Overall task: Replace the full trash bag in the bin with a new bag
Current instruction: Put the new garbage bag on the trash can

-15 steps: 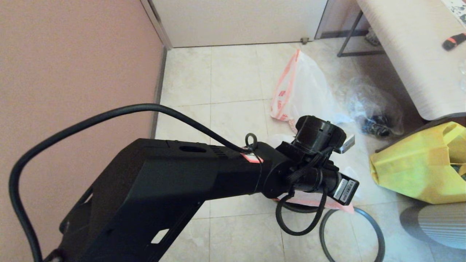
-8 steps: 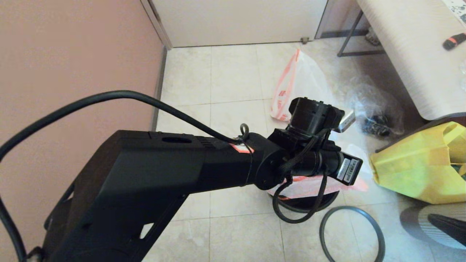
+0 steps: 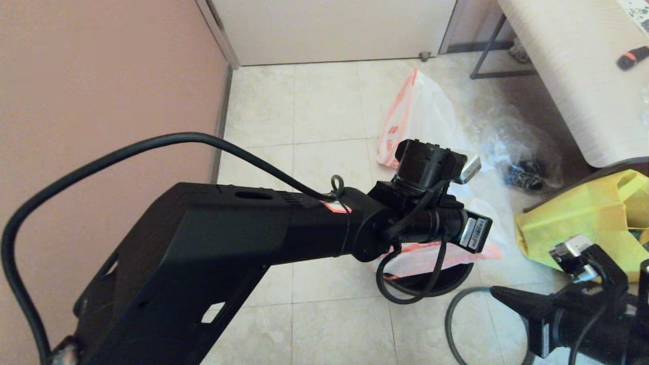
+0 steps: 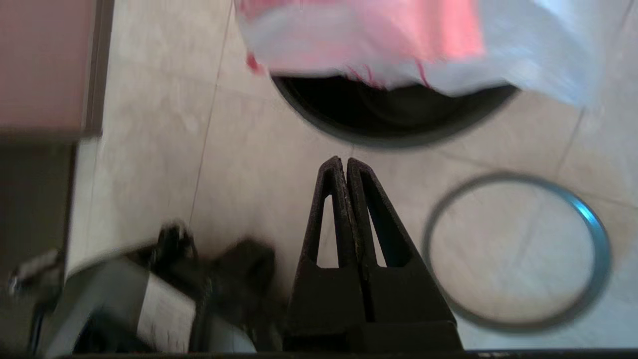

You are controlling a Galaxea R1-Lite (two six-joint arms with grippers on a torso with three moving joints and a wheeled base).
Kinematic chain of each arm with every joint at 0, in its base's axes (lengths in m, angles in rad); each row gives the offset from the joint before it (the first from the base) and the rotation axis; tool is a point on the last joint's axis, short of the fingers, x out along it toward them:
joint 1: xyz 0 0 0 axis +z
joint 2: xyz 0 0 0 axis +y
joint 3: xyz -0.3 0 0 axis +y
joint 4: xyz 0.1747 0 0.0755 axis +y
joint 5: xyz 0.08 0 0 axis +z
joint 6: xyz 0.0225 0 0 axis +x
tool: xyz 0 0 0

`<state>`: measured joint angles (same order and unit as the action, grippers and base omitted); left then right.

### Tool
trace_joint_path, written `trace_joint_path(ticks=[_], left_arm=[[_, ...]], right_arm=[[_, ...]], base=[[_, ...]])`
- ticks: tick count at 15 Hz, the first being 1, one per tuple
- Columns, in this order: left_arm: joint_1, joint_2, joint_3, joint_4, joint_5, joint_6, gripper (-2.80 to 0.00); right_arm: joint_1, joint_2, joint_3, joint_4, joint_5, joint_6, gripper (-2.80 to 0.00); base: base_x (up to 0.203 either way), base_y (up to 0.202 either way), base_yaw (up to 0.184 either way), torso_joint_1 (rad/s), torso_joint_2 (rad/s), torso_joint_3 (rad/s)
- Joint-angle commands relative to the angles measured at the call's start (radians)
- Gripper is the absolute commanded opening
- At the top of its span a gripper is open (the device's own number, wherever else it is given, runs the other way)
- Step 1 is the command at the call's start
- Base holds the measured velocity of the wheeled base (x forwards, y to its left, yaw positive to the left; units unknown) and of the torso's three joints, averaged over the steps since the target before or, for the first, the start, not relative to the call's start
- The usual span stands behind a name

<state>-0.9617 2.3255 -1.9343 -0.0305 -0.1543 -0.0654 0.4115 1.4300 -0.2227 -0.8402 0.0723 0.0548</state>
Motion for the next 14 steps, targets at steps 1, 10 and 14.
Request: trace_joint_path(ticks=[1, 10, 14], left_arm=[[0.001, 0.000, 0.000, 0.000, 0.001, -0.011, -2.80], [0.006, -0.003, 0.000, 0.000, 0.004, -0.016, -2.80], [0.006, -0.011, 0.006, 0.003, 0.004, -0.019, -2.80]], right_arm=[[0.066, 0.128, 0.029, -0.134, -0.069, 0.022, -2.80], [0.170, 0.375, 0.084, -0.593, -0.345, 0.045, 0.00], [0.156, 0.420, 0.040, -0.595, -0.345, 0.045, 0.00]], base=[[0.000, 0.000, 0.000, 0.000, 0.00, 0.000], [0.000, 0.000, 0.000, 0.000, 0.00, 0.000], [0.000, 0.000, 0.000, 0.000, 0.00, 0.000]])
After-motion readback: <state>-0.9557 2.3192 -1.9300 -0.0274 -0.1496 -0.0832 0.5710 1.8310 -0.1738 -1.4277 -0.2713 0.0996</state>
